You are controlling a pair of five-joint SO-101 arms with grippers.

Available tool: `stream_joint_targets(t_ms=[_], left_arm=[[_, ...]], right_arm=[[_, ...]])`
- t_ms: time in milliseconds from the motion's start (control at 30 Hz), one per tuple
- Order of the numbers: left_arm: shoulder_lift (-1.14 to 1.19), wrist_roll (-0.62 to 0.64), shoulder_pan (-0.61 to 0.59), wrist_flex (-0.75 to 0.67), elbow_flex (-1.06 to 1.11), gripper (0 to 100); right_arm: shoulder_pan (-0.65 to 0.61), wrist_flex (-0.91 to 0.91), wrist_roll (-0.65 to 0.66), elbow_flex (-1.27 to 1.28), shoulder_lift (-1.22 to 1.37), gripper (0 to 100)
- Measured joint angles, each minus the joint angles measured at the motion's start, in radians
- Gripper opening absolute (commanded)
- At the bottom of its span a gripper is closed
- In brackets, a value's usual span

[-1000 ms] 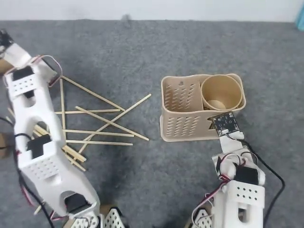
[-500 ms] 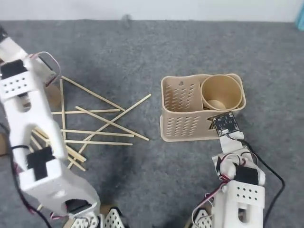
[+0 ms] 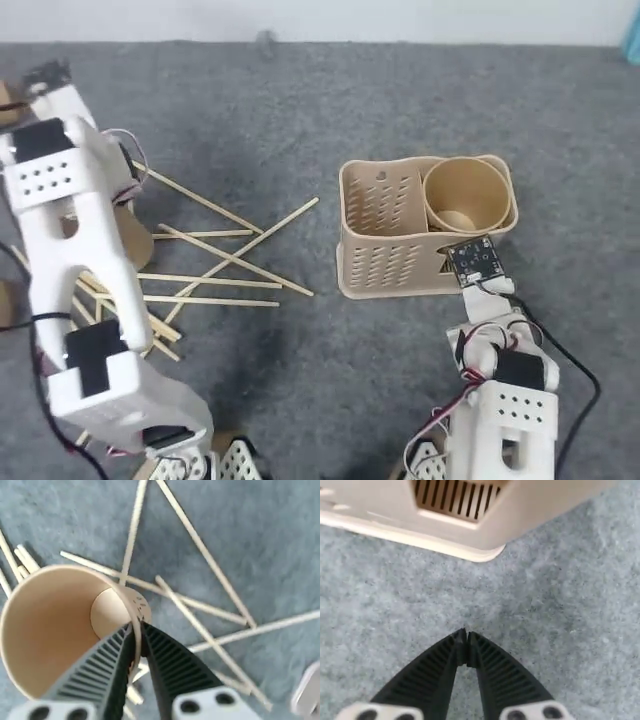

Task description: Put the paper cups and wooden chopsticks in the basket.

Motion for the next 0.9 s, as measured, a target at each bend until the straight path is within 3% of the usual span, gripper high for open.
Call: stream_joint_targets(t_ms=[167,300,500,633,900], left_arm=[[0.0,-0.127,0.106,0.101,-0.002,1],[-0.071,-0.149,0.204,0.107,0.038,1],[-0.356,-0.141,0.393,0.11,0.204,1],[-0.559,-0.071,0.48,0.077,0.344,1],[-0.663,-0.063,0.569,0.063,0.29,1]], right_arm=[[0.0,0.0,0.0,0.0,0.0,0.8],[0.0,0.0,0.0,0.0,0.0,0.8],[0.0,0.0,0.0,0.0,0.0,0.8],[0.0,0.0,0.0,0.0,0.0,0.8],[0.0,0.0,0.0,0.0,0.0,0.8]])
